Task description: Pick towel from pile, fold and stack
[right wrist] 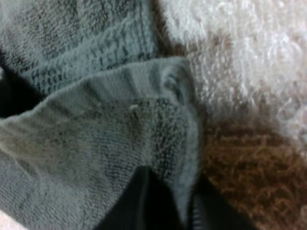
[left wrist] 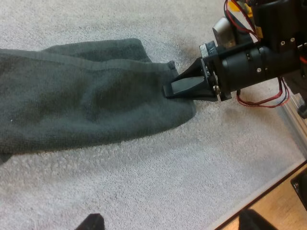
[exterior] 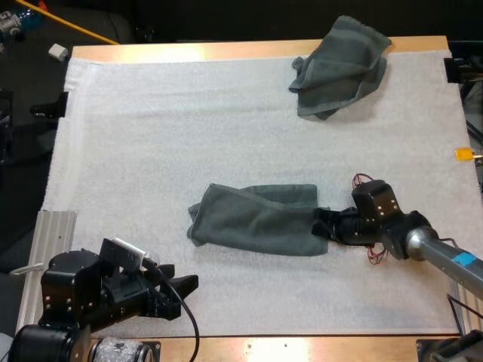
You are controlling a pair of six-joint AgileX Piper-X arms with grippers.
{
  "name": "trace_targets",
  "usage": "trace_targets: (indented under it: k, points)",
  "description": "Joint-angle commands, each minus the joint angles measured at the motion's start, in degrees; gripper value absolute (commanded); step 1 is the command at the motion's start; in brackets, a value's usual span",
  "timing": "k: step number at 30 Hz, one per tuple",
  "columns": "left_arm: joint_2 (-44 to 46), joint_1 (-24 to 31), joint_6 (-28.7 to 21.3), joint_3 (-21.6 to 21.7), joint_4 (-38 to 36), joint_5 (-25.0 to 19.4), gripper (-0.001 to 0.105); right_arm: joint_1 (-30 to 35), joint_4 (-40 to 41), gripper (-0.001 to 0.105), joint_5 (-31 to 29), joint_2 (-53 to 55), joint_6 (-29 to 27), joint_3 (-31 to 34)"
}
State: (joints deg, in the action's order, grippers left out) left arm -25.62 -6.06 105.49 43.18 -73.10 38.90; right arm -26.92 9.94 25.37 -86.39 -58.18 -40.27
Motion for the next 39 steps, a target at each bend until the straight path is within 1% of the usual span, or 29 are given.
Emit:
trace_targets:
  k: [1,8,12,14,21,25,29,31,33,35,37,39]
  points:
    - [-0.07,-0.13,-0.01,0.30,0.09,0.60,0.056,-0.14,-0.47,0.000,1.27,1.27,-0.15,-0.26]
    - [-0.23,-0.07,-0.17,0.33,0.25,0.73,0.056,-0.37,-1.04,0.000,0.68,7.18,1.22,-0.85]
    - [-0.19,-0.08,-0.16,0.27,0.13,0.74,0.056,-0.41,0.40,0.000,-0.41,10.69,0.93,-3.16]
    - [-0.09,-0.11,-0.05,0.27,0.23,0.66,0.056,-0.35,1.25,0.000,-0.57,10.42,0.30,-2.03]
    - [0.07,-0.08,-0.11,0.19,0.41,0.92,0.056,-1.49,19.82,0.000,-11.83,16.03,-11.45,-6.45]
    - [0.04,-0.17,-0.09,0.16,0.37,0.96,0.056,-1.58,30.41,0.000,-21.17,16.27,-18.86,-11.01]
    - [0.17,-0.13,-0.13,0.12,0.40,0.87,0.056,-1.48,38.33,0.000,-31.50,15.50,-24.24,-15.68]
    - [0.04,-0.12,-0.18,0.10,0.41,0.83,0.056,-1.46,41.05,0.000,-36.02,14.99,-26.15,-17.66]
    - [0.09,-0.10,0.00,0.15,0.45,0.80,0.056,-1.36,42.96,0.000,-39.17,14.79,-27.21,-19.32]
    - [0.01,-0.09,-0.16,0.15,0.44,0.75,0.057,-1.52,43.86,0.000,-40.14,14.61,-27.76,-20.29]
    - [0.12,-0.11,-0.14,0.18,0.50,0.67,0.057,-1.66,44.40,0.000,-39.53,14.41,-27.87,-20.86]
    - [0.05,-0.05,-0.15,0.27,0.16,0.70,0.056,-1.43,43.58,0.000,-40.53,15.09,-27.88,-20.36]
